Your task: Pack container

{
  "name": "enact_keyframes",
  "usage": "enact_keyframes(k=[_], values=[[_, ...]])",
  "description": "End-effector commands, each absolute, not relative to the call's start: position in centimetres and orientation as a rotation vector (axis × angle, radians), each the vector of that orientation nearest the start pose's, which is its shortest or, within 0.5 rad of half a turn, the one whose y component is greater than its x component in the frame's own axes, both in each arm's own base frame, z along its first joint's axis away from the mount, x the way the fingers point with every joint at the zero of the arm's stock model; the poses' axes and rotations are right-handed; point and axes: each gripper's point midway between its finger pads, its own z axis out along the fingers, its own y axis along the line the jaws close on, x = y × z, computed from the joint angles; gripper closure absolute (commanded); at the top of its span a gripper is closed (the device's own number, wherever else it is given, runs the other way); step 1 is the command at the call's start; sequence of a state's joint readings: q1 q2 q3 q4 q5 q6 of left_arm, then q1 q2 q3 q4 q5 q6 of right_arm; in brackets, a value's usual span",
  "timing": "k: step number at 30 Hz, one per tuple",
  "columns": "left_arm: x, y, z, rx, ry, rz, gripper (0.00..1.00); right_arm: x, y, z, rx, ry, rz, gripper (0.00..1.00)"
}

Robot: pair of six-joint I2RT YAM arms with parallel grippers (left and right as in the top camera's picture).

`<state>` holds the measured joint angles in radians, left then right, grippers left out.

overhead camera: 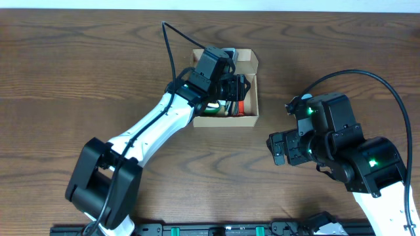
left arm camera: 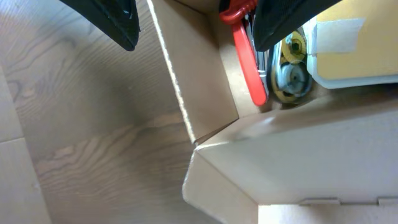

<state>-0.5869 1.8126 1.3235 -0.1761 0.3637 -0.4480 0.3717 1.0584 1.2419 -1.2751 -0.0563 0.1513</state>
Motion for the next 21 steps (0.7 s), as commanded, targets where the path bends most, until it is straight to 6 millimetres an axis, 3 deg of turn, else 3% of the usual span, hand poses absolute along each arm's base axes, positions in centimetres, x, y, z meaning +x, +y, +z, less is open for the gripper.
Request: enact_keyframes(k=[1, 7, 12, 15, 16, 17, 18, 21], values=[[39.1, -33.0, 20.6, 0.45, 2.212, -0.928, 0.41, 21.3, 9.6, 23.0, -0.338, 2.661, 0.246, 0.01], [38.9, -31.1, 25.2, 0.545, 2.068, -0.798, 0.47, 21.3, 9.6, 23.0, -0.338, 2.661, 0.246, 0.01], [39.2, -27.8, 27.7, 0.586, 2.0, -0.616, 0.55, 21.3, 9.6, 23.0, -0.338, 2.661, 0.246, 0.01], [39.1, -25.8, 27.8, 0.66, 1.995, -0.511, 0.59, 21.5, 9.7, 23.1, -0.338, 2.651, 0.25, 0.01], [39.0, -25.1, 27.6, 0.685, 1.999, -0.479, 0.64, 21.7, 9.8, 23.2, -0.337, 2.641, 0.252, 0.01], [39.0, -24.3, 27.3, 0.711, 2.006, -0.447, 0.85, 22.0, 9.9, 23.4, -0.336, 2.628, 0.256, 0.01], [39.1, -23.7, 27.1, 0.722, 2.015, -0.425, 0.94, 22.2, 9.9, 23.5, -0.335, 2.62, 0.258, 0.01], [40.0, -21.3, 26.2, 0.668, 2.069, -0.395, 0.94, 22.8, 10.2, 23.9, -0.307, 2.594, 0.273, 0.01]])
